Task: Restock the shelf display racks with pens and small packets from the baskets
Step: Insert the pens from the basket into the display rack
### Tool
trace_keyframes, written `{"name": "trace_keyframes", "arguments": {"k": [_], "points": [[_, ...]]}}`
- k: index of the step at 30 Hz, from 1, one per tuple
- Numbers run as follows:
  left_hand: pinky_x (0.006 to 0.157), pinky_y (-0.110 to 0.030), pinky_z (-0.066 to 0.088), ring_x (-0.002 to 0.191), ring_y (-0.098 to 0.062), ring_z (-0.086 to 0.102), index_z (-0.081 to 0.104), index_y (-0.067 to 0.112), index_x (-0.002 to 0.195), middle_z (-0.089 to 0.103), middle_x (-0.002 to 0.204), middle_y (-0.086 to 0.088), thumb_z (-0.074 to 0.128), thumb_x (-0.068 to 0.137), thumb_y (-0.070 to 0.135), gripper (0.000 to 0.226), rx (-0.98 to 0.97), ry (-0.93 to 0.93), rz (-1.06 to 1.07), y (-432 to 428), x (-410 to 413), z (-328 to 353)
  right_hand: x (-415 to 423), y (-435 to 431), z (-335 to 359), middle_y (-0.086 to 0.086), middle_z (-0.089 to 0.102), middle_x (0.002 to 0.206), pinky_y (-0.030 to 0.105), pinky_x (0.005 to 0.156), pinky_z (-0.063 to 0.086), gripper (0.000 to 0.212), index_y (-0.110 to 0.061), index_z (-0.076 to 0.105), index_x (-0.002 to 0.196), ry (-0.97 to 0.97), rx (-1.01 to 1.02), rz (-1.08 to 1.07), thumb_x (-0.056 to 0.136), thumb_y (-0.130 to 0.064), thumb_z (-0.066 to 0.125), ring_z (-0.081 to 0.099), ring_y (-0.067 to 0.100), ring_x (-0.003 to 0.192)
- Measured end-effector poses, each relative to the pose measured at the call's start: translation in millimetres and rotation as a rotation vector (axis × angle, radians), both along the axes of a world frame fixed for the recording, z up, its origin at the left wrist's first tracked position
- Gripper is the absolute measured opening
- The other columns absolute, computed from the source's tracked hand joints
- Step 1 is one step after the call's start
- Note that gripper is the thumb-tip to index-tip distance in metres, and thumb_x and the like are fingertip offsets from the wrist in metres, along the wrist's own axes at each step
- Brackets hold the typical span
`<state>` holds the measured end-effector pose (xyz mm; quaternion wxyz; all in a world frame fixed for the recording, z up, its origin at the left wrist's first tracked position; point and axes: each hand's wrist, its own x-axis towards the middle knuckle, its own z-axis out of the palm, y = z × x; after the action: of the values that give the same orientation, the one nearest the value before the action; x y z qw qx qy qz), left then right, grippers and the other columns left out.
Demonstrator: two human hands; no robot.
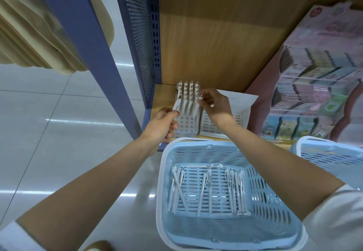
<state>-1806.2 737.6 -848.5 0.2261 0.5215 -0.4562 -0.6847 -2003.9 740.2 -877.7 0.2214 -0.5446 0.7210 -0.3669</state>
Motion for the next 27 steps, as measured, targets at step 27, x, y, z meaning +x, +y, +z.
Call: {"name": "trace_keyframes", "arguments": {"k": [27], "points": [[0.042,-0.019,0.03,0.05,-0.011,0.038,0.06,0.012,0.116,0.051,0.067,0.0,0.057,0.097,0.024,0.023,-0.047,0.037,-0.03,-12,-20,-11,2,2,18,-0.003,0.067,0.078,0.02,0.065,0.049,0.006,-0.016,0.068,0.089,-0.439,0.084,0.015,0.091,-0.019,0.063,0.059,0.006,0.065]]}}
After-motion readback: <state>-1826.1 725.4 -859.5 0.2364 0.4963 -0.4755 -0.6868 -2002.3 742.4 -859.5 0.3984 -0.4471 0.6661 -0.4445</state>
